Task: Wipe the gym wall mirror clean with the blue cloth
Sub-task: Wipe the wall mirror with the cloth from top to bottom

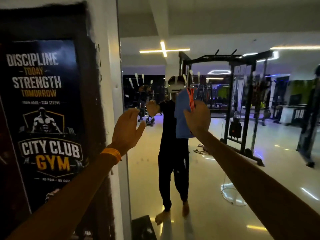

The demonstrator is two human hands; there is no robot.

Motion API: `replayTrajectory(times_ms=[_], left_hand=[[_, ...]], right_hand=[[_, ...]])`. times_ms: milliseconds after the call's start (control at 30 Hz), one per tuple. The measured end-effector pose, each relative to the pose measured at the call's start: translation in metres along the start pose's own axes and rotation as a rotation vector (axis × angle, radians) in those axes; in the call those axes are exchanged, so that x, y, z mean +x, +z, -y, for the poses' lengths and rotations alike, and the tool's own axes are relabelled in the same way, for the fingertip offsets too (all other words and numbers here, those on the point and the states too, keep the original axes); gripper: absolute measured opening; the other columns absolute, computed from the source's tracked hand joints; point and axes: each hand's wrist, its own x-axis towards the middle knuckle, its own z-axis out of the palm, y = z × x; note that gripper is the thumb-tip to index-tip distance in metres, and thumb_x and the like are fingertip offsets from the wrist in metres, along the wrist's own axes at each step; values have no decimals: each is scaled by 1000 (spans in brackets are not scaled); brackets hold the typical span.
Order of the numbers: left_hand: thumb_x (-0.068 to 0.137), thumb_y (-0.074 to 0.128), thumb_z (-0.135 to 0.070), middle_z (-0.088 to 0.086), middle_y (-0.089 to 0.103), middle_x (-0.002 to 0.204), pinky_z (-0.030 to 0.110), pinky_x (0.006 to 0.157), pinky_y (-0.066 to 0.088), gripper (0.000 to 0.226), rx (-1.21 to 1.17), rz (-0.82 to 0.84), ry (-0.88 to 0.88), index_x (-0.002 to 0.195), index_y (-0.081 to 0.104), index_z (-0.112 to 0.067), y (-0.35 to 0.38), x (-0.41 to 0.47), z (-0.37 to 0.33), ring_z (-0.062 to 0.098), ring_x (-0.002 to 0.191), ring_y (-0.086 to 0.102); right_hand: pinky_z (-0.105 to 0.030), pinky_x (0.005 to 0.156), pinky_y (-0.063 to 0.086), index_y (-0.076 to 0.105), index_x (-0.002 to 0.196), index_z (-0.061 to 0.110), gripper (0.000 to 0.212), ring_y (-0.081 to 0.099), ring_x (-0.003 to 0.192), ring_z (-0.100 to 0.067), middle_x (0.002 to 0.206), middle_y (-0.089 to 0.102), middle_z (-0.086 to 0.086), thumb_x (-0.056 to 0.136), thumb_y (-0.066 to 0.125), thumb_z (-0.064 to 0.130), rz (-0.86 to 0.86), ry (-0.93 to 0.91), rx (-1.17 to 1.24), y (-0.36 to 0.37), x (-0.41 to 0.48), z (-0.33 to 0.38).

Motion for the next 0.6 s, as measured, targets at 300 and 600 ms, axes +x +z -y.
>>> replayTrajectory(times_ms=[300,600], left_hand=[[102,55,-30,14,62,120,10,99,35,34,-83,-219,166,122,60,-3,19,115,86,15,104,51],[109,41,-42,12,39,162,43,128,24,59,-106,-296,149,157,35,-7,55,180,155,26,153,34]], right_hand=[[-34,81,58,53,129,-2,43,60,112,-23,123,55,-21,92,73,10,-244,-413,-369,77,108,51],[-45,92,50,47,149,3,72,57,118,-37,141,56,-20,89,72,34,-47,-579,-637,186,120,16]])
